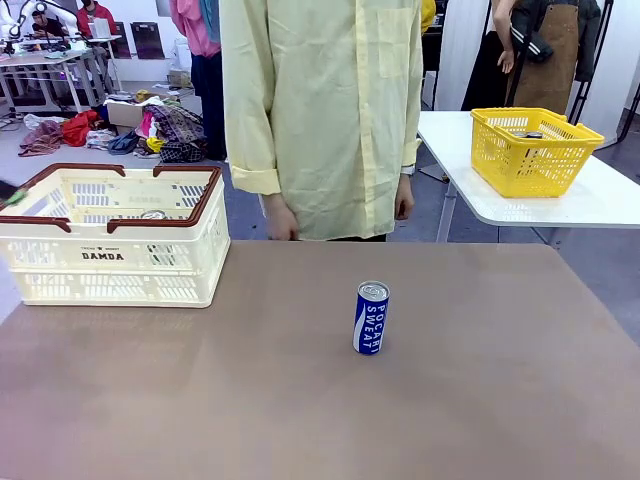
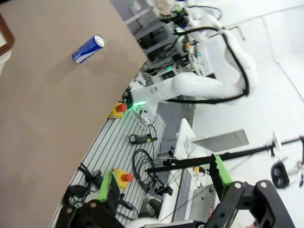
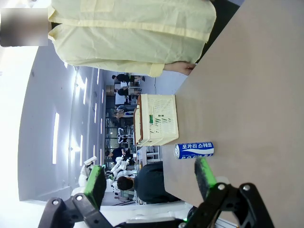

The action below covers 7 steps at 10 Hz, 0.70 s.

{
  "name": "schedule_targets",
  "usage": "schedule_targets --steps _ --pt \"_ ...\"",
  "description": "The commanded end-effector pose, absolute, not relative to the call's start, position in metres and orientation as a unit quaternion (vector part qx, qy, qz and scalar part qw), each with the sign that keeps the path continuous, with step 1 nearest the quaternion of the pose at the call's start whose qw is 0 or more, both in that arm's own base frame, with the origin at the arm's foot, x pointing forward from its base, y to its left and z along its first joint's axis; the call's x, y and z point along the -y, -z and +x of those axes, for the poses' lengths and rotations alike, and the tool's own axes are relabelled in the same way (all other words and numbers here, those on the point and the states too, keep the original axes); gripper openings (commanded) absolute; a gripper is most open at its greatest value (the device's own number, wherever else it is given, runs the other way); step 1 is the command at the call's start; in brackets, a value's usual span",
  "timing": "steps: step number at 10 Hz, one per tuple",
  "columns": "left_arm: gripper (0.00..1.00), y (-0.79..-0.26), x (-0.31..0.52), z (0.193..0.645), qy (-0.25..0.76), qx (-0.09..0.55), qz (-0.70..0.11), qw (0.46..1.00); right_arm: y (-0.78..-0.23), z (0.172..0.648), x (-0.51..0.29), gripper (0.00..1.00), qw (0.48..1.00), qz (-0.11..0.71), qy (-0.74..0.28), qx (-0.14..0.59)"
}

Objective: Place the drinks into the Shopping basket.
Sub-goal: Pick up one drink and place it into the Shopping basket.

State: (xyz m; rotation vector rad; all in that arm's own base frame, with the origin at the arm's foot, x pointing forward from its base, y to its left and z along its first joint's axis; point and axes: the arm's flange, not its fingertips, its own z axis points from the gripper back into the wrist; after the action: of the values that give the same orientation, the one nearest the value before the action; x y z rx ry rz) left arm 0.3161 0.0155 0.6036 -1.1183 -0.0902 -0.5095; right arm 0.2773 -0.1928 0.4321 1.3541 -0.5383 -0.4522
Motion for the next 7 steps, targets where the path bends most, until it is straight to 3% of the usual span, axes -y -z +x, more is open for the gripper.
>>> schedule_targets --steps 1,3,4,6,7 --pt "1.0 -0.647 0.145 0.319 0.216 -0.018 -0.433 0.875 -0.435 0.28 0.194 1.0 0.717 0.617 0.2 0.256" --pt "1.0 -0.629 0.262 0.319 0.199 -0.071 -0.349 0.913 -0.435 0.28 0.194 1.0 0.717 0.617 0.2 0.256" --pt "1.0 -0.612 0.299 0.316 0.18 -0.057 -0.319 0.929 -0.435 0.28 0.194 1.0 0.717 0.617 0.2 0.256" --pt "1.0 -0.572 0.365 0.308 0.145 0.032 -0.307 0.94 -0.435 0.28 0.194 1.0 0.717 0.617 0.2 0.256" --pt "1.0 -0.551 0.382 0.302 0.148 0.012 -0.323 0.935 -0.435 0.28 0.194 1.0 0.717 0.617 0.2 0.256"
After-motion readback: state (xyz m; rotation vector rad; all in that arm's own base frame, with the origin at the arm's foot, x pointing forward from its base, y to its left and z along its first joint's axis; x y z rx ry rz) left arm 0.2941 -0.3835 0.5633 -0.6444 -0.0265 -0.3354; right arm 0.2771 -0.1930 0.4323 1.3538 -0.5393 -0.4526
